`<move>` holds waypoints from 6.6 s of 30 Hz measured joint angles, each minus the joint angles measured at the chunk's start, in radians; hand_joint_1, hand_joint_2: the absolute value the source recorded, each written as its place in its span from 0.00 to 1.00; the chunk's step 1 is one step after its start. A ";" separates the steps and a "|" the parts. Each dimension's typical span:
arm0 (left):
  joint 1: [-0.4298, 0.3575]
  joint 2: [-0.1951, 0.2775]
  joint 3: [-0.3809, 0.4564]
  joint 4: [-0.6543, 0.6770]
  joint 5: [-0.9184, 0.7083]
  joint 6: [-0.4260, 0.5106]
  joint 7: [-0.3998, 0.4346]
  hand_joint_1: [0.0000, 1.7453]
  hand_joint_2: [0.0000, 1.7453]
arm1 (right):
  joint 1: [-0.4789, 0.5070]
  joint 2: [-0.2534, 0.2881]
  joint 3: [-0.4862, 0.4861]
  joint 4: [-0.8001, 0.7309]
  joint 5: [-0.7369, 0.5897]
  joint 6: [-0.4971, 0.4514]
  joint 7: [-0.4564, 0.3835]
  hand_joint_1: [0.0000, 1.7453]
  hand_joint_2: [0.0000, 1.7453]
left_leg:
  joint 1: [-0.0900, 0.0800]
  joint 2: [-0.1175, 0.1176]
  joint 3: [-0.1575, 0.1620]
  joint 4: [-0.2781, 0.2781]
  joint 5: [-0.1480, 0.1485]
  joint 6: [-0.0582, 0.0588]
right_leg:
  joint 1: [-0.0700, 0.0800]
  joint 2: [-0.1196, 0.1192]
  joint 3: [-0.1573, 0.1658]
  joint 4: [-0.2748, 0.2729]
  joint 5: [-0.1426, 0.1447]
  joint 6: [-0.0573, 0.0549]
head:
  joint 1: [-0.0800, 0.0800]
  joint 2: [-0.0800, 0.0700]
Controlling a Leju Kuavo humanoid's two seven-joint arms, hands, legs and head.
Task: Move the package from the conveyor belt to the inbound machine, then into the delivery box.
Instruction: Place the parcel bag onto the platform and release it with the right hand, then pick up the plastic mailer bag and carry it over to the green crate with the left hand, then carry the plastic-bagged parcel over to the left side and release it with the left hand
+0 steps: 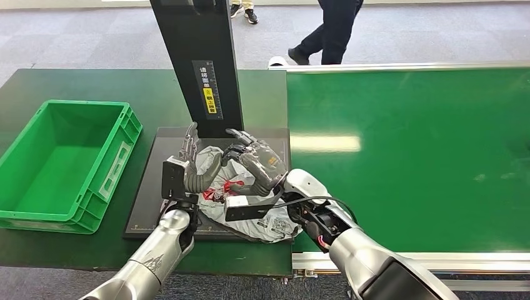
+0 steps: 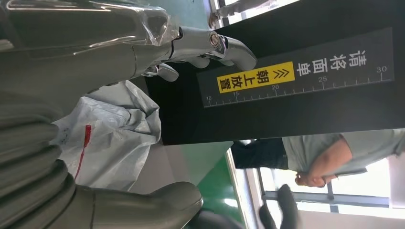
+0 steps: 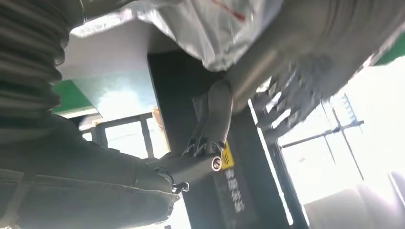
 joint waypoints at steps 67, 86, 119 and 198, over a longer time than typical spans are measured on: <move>0.191 0.084 -0.011 -0.379 -0.514 -0.040 0.094 0.00 1.00 | 0.556 -0.130 -0.685 -0.671 -0.558 0.359 0.341 0.00 1.00 | 0.000 0.000 -0.002 0.000 -0.001 0.001 | 0.000 0.000 -0.001 0.000 -0.001 0.001 | 0.000 0.000; 0.054 0.200 -0.184 -0.291 -0.887 -0.429 0.289 0.00 1.00 | 0.576 -0.130 -0.734 -0.705 -0.506 0.405 0.386 0.00 1.00 | 0.000 0.000 -0.001 0.000 -0.001 0.001 | 0.000 0.000 -0.001 0.000 -0.001 0.001 | 0.000 0.000; -0.079 0.138 -0.227 -0.032 -1.121 -0.253 0.508 1.00 1.00 | 0.577 -0.110 -0.760 -0.707 -0.463 0.424 0.406 0.00 1.00 | 0.000 0.000 0.003 0.000 -0.001 0.001 | 0.000 0.000 0.003 0.000 -0.001 0.001 | 0.000 0.000; -0.249 0.389 0.507 0.241 -1.628 0.159 0.983 1.00 1.00 | 0.640 -0.096 -0.766 -0.761 -0.489 0.414 0.377 0.00 1.00 | 0.000 0.000 -0.001 0.000 -0.001 0.000 | 0.000 0.000 -0.001 0.000 -0.001 0.001 | 0.000 0.000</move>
